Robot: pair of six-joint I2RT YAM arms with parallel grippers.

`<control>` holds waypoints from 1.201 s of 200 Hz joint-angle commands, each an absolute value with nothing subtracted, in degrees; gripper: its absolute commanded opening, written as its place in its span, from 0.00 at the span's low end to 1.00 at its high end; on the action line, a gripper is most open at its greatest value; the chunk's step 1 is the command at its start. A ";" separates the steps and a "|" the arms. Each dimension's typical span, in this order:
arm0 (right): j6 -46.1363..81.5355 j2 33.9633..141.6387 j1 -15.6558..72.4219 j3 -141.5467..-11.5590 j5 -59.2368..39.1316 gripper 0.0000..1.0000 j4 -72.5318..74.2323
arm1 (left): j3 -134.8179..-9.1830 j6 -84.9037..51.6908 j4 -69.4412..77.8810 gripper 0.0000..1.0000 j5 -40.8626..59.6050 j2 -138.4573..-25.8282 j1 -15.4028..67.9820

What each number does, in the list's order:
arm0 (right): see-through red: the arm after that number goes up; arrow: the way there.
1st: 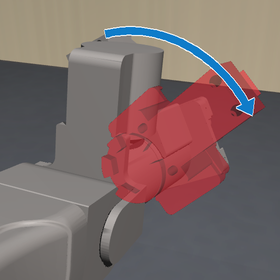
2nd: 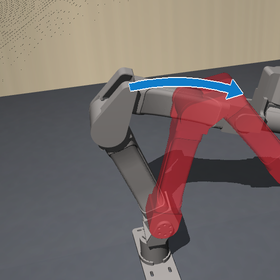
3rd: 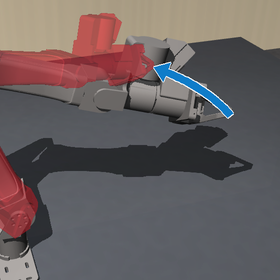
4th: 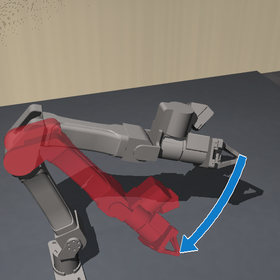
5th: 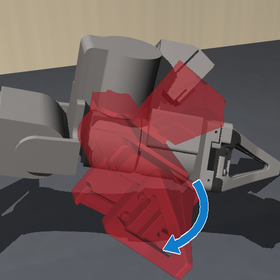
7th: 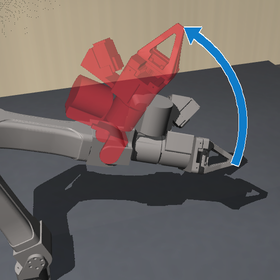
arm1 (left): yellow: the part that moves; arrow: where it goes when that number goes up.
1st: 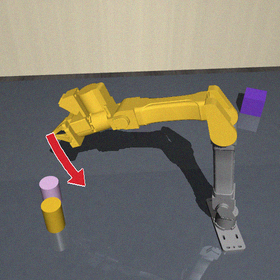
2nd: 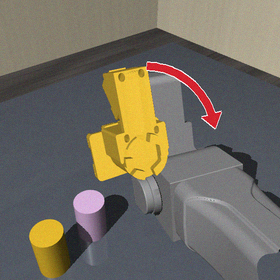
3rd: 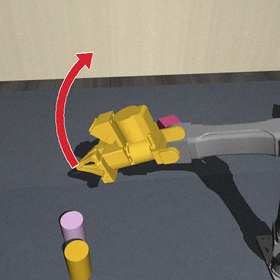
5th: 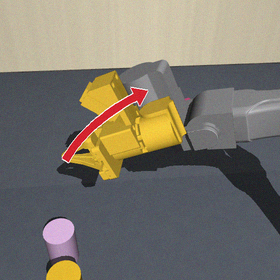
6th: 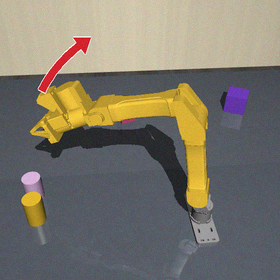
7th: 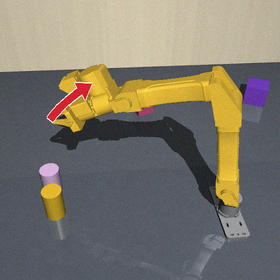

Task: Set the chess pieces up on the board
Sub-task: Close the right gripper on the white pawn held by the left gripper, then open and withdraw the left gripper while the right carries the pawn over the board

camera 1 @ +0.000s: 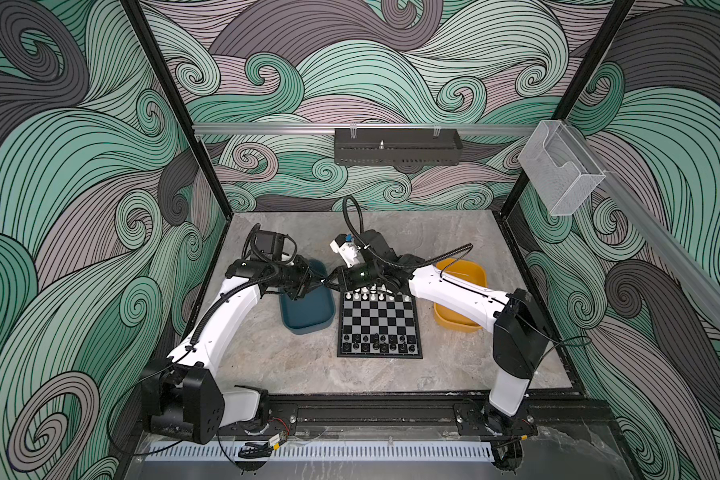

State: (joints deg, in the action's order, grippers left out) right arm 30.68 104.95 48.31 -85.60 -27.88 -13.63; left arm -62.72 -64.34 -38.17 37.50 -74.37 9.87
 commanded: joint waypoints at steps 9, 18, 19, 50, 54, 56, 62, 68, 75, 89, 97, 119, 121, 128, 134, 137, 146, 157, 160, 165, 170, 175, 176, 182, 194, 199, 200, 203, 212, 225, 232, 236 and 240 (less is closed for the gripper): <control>31.34 105.48 48.63 -87.02 -29.01 0.18 -12.71 | -62.75 -63.94 -37.51 0.14 39.05 -73.39 10.22; 31.36 105.39 48.60 -86.94 -28.89 0.18 -12.63 | -62.75 -63.73 -37.90 0.14 38.67 -73.14 10.20; 31.37 105.38 48.60 -86.93 -28.90 0.18 -12.64 | -62.75 -63.73 -37.89 0.14 38.63 -73.13 10.15; 32.26 104.28 47.95 -85.63 -28.43 0.27 -11.85 | -62.67 -62.57 -39.78 0.14 37.54 -73.10 10.18; 32.63 103.83 47.84 -85.12 -28.56 0.28 -11.20 | -62.54 -62.42 -39.90 0.14 37.34 -73.12 10.17; 32.74 103.67 47.77 -84.89 -28.56 0.29 -10.87 | -62.50 -62.43 -39.97 0.14 37.28 -73.12 10.19; 32.97 103.11 47.62 -84.36 -28.59 0.30 -10.26 | -62.28 -62.47 -39.97 0.14 37.03 -73.04 10.18; 32.96 102.73 47.55 -84.12 -28.36 0.30 -10.11 | -62.08 -62.58 -39.89 0.14 37.00 -73.03 10.19; 32.96 102.35 47.55 -83.86 -28.16 0.29 -9.96 | -61.97 -62.67 -39.74 0.14 37.00 -73.02 10.20; 33.30 102.05 47.46 -83.60 -28.03 0.28 -9.60 | -62.04 -62.75 -39.71 0.14 37.03 -73.12 10.28; 33.62 102.10 47.42 -83.54 -28.21 0.26 -9.33 | -62.14 -62.49 -40.01 0.14 36.79 -73.05 10.28; 34.02 101.80 47.20 -83.15 -28.13 0.21 -8.77 | -62.14 -62.27 -40.48 0.14 36.47 -72.98 10.26; 34.10 101.78 47.13 -83.10 -28.13 0.21 -8.70 | -62.14 -62.24 -40.51 0.14 36.45 -73.02 10.21; 34.28 101.81 47.04 -83.04 -28.28 0.20 -8.51 | -62.14 -62.22 -40.52 0.14 36.39 -72.96 10.27; 34.39 101.80 46.94 -82.98 -28.37 0.20 -8.34 | -62.06 -62.18 -40.45 0.14 36.36 -72.94 10.28; 34.45 101.80 46.94 -82.99 -28.39 0.20 -8.43 | -62.05 -62.20 -40.58 0.14 36.34 -72.95 10.28; 34.54 101.83 46.93 -82.97 -28.55 0.20 -8.29 | -62.14 -62.03 -40.79 0.14 36.05 -72.88 10.28; 34.68 101.82 46.85 -82.85 -28.48 0.20 -8.26 | -62.03 -62.13 -40.75 0.14 36.12 -72.90 10.22; 34.73 101.79 46.85 -82.81 -28.54 0.20 -8.20 | -62.03 -62.09 -40.73 0.14 36.12 -72.94 10.27; 34.87 101.76 46.76 -82.60 -28.65 0.19 -7.82 | -62.05 -62.05 -40.88 0.14 35.99 -72.90 10.28; 35.03 101.62 46.76 -82.42 -28.70 0.19 -7.59 | -62.05 -62.13 -40.85 0.14 35.87 -72.88 10.28; 35.23 101.67 46.68 -82.36 -28.65 0.19 -7.45 | -61.97 -62.22 -40.71 0.14 35.90 -72.87 10.28; 35.28 101.63 46.67 -82.31 -28.65 0.19 -7.42 | -61.96 -62.23 -40.75 0.14 35.92 -72.91 10.28; 35.53 101.63 46.67 -82.17 -28.66 0.19 -7.04 | -61.88 -62.31 -40.82 0.14 35.88 -72.90 10.28; 35.90 101.61 46.60 -82.00 -28.69 0.18 -6.64 | -61.66 -62.55 -40.52 0.14 35.85 -72.95 10.31; 35.99 101.70 46.59 -81.98 -28.61 0.18 -6.46 | -61.61 -62.62 -40.67 0.14 35.83 -72.91 10.34; 36.06 101.74 46.59 -81.99 -28.63 0.18 -6.39 | -61.57 -62.64 -40.68 0.14 35.80 -72.88 10.31; 36.11 101.77 46.63 -81.87 -28.50 0.17 -6.22 | -61.61 -62.65 -40.68 0.14 35.76 -72.90 10.36; 36.42 101.70 46.63 -81.75 -28.31 0.15 -5.79 | -61.46 -62.90 -40.65 0.14 35.63 -72.86 10.34; 36.98 101.55 46.65 -81.32 -27.72 0.09 -4.66 | -61.12 -63.31 -40.52 0.15 35.25 -72.53 10.40; 37.21 101.40 46.67 -80.96 -27.45 0.07 -4.05 | -60.80 -63.63 -40.31 0.15 35.15 -72.31 10.39; 37.26 101.28 46.67 -80.85 -27.28 0.06 -3.88 | -60.59 -63.93 -40.13 0.15 35.11 -72.24 10.37; 37.27 101.18 46.67 -80.73 -27.12 0.05 -3.62 | -60.41 -64.14 -39.98 0.15 34.98 -72.20 10.40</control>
State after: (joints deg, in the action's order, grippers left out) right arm 36.49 103.72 47.37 -81.65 -29.26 -7.79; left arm -61.58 -63.48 -38.26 36.07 -74.00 9.96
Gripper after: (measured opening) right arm 0.084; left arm 0.148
